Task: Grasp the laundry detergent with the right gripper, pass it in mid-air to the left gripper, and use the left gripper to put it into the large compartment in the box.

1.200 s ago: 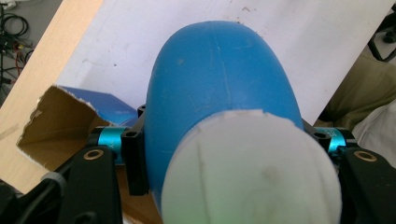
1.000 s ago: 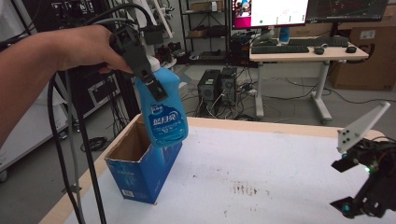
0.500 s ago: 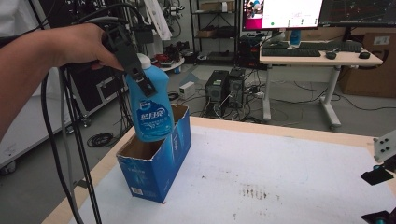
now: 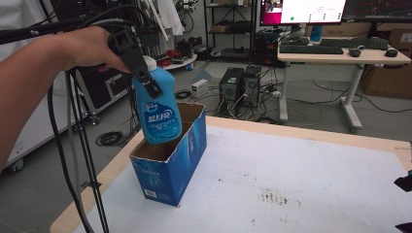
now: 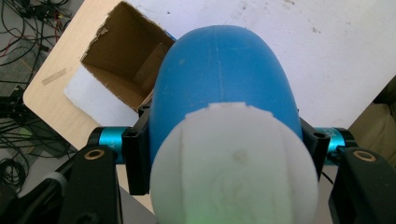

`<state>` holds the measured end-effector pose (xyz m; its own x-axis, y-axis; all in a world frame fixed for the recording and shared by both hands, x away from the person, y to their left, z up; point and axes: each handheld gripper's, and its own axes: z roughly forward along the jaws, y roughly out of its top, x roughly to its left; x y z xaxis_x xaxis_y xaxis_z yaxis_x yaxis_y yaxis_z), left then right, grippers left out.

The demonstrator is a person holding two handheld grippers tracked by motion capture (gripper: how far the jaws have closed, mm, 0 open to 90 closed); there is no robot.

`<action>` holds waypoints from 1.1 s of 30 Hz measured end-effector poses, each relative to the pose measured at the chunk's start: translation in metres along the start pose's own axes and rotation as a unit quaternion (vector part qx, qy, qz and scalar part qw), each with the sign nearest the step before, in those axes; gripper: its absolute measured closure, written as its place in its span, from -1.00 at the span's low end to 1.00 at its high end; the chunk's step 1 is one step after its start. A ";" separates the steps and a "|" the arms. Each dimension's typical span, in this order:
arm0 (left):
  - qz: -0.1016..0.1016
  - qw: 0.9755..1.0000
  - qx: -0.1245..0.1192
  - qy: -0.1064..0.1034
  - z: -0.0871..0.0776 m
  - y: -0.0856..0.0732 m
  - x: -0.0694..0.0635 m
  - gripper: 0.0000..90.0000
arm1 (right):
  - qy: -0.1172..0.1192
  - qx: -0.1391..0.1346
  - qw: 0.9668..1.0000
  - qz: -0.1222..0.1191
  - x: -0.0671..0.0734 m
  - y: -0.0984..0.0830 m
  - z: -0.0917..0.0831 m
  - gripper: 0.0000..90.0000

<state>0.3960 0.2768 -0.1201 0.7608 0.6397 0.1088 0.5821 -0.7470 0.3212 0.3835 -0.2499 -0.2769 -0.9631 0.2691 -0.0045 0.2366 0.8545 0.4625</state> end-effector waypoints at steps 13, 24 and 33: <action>0.017 1.000 0.021 -0.007 0.050 -0.019 0.007 -0.16 | 0.003 0.006 1.000 0.001 -0.002 0.002 0.006 -0.98; 0.030 0.998 0.046 -0.027 0.108 -0.032 0.008 -0.16 | 0.004 0.016 1.000 0.011 -0.003 0.002 0.013 -0.98; 0.039 0.996 0.073 -0.032 0.141 -0.038 0.008 -0.16 | 0.006 0.022 1.000 0.016 -0.005 0.000 0.022 -0.98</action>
<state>0.4204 0.2848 -0.2646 0.8197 0.5689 0.0672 0.5520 -0.8158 0.1728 0.3913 -0.2417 -0.2965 -0.9562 0.2920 0.0214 0.2734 0.8641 0.4226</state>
